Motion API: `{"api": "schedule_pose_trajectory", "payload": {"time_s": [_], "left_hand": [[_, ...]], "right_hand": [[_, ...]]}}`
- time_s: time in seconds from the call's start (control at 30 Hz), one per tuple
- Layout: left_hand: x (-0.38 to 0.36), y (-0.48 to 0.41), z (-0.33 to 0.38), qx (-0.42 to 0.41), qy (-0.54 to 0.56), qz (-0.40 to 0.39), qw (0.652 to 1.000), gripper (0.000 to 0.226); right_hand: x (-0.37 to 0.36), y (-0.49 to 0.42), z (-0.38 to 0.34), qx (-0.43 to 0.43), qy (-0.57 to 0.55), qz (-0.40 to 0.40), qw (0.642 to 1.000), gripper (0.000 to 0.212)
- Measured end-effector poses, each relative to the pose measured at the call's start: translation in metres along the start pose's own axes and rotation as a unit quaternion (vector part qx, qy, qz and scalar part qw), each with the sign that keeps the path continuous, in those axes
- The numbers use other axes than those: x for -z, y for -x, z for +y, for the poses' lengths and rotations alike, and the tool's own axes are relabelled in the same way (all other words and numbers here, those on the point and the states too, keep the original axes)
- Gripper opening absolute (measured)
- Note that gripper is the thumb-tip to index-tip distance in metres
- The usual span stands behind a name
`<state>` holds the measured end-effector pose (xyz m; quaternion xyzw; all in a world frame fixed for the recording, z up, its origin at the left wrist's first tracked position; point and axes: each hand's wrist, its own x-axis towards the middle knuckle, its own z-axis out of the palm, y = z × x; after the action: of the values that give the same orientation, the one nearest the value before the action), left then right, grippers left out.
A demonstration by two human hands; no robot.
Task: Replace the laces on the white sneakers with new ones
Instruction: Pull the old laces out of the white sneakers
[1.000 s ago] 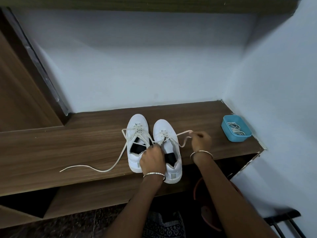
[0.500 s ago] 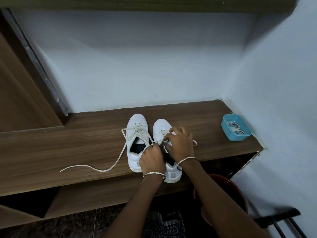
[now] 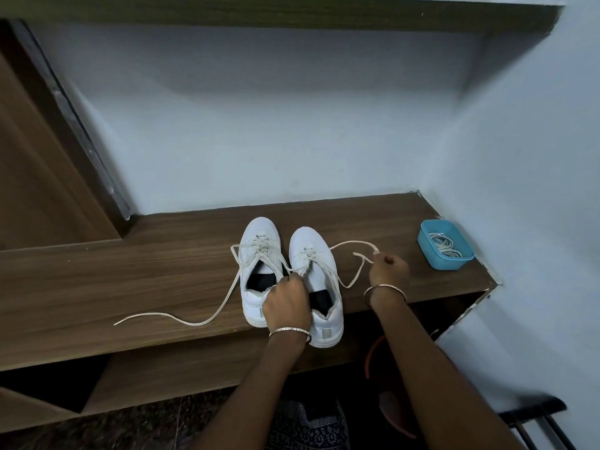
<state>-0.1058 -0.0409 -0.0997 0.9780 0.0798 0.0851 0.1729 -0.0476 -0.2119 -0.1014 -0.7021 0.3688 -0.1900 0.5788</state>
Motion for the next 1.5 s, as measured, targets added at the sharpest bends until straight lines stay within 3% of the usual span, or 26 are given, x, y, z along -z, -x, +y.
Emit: {"api": "schedule_pose_trajectory", "payload": {"time_s": [0.1,0.2,0.33,0.43,0.53,0.6,0.73,0.83,0.97,1.13,1.2,1.3,1.43,1.5], "left_hand": [[0.0,-0.001,-0.001,-0.003,-0.002,-0.001,1.0,0.017],[-0.001,-0.002,-0.002,-0.011,-0.002,-0.001,1.0,0.019],[0.002,-0.011,-0.001,-0.043,-0.001,-0.009,0.999,0.029],[0.012,-0.02,0.001,-0.048,0.004,0.017,0.999,0.042],[0.017,-0.039,0.004,-0.048,0.028,0.044,0.997,0.027],[0.016,-0.057,0.005,-0.076,0.047,0.022,0.996,0.02],[0.011,-0.079,0.009,-0.131,0.056,-0.062,0.988,0.022],[0.005,-0.086,0.011,-0.145,0.047,-0.082,0.985,0.018],[0.002,-0.09,0.017,-0.138,-0.01,-0.068,0.988,0.016],[0.005,-0.074,0.02,-0.218,-0.121,-0.028,0.968,0.007],[0.001,-0.072,0.016,-0.238,-0.13,-0.021,0.962,0.017],[-0.01,-0.071,0.004,-0.209,-0.122,0.02,0.97,0.025],[-0.003,-0.076,-0.001,-0.096,-0.019,0.021,0.995,0.024],[-0.001,-0.081,-0.003,-0.113,0.0,0.038,0.993,0.022]], "right_hand": [[0.013,-0.008,0.005,-0.051,-0.007,0.003,0.999,0.017],[0.015,0.003,0.006,-0.035,0.034,-0.021,0.999,0.016],[0.002,0.032,0.002,0.079,0.067,-0.116,0.988,0.02],[-0.011,0.051,0.001,0.179,0.14,-0.212,0.951,0.028],[-0.019,0.062,0.002,0.28,0.227,-0.205,0.91,0.022],[-0.022,0.066,0.004,0.303,0.252,-0.172,0.903,0.012],[-0.022,0.066,0.007,0.291,0.274,-0.131,0.907,0.014],[-0.021,0.065,0.007,0.28,0.274,-0.122,0.912,0.017],[-0.02,0.066,0.01,0.262,0.261,-0.115,0.922,0.017],[-0.02,0.065,0.014,0.239,0.23,-0.111,0.937,0.016],[-0.023,0.064,0.016,0.228,0.216,-0.109,0.943,0.016],[-0.026,0.063,0.02,0.216,0.203,-0.103,0.949,0.015],[-0.025,0.063,0.021,0.223,0.194,-0.101,0.95,0.015],[-0.025,0.062,0.022,0.224,0.193,-0.101,0.95,0.014]]}}
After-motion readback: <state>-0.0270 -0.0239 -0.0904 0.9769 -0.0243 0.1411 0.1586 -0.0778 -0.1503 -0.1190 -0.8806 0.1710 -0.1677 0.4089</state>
